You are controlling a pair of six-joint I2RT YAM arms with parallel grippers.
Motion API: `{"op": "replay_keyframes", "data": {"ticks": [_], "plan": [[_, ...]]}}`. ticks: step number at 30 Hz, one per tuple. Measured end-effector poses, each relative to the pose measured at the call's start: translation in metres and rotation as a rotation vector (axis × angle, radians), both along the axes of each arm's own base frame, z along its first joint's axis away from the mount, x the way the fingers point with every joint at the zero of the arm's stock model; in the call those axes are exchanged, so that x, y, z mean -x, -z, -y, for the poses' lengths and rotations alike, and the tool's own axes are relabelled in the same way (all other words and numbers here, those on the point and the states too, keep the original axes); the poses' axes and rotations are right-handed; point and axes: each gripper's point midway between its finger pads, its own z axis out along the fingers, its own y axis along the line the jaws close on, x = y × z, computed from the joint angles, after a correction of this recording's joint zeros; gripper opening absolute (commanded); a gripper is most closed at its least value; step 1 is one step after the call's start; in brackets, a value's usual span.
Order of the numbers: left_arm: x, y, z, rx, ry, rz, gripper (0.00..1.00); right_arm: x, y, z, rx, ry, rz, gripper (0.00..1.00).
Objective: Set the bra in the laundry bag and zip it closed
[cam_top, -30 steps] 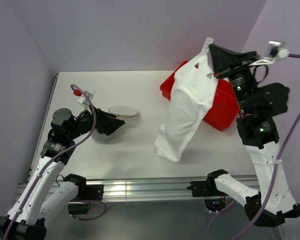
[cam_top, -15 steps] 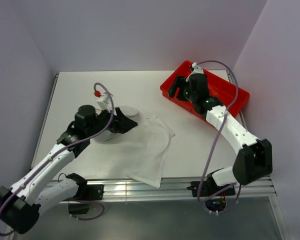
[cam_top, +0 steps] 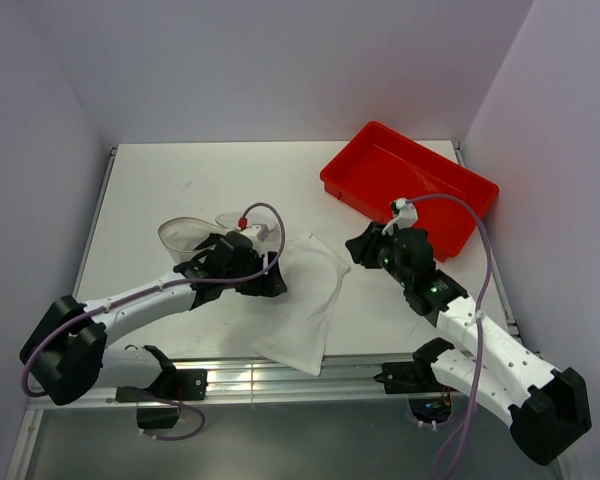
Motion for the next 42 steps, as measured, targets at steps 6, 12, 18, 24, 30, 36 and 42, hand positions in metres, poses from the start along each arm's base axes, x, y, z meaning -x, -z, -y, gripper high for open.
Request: {"op": "replay_keyframes", "data": {"ticks": [6,12,18,24,30,36,42], "plan": [[0.016,0.027,0.013,0.035,0.084,-0.085,0.72,0.021,0.023,0.0,-0.026,-0.032,-0.037,0.4],[0.02,0.041,0.03,0.1,0.151,-0.136,0.64,0.028,0.037,-0.001,-0.042,-0.045,-0.059,0.47],[0.018,0.056,0.033,0.127,0.154,-0.183,0.26,0.033,0.051,0.001,-0.045,-0.038,-0.087,0.51],[0.015,0.055,0.037,0.175,0.166,-0.186,0.0,0.032,0.056,0.002,-0.047,-0.028,-0.094,0.63],[0.006,0.008,0.041,0.252,0.165,-0.067,0.0,0.027,0.059,-0.002,-0.073,-0.025,-0.108,0.93],[-0.001,-0.099,0.045,0.423,0.191,0.188,0.0,0.019,0.053,-0.006,-0.188,-0.042,-0.104,0.96],[0.004,-0.144,0.045,0.487,0.224,0.264,0.0,0.022,0.05,-0.013,-0.318,-0.103,-0.12,0.91]]}}
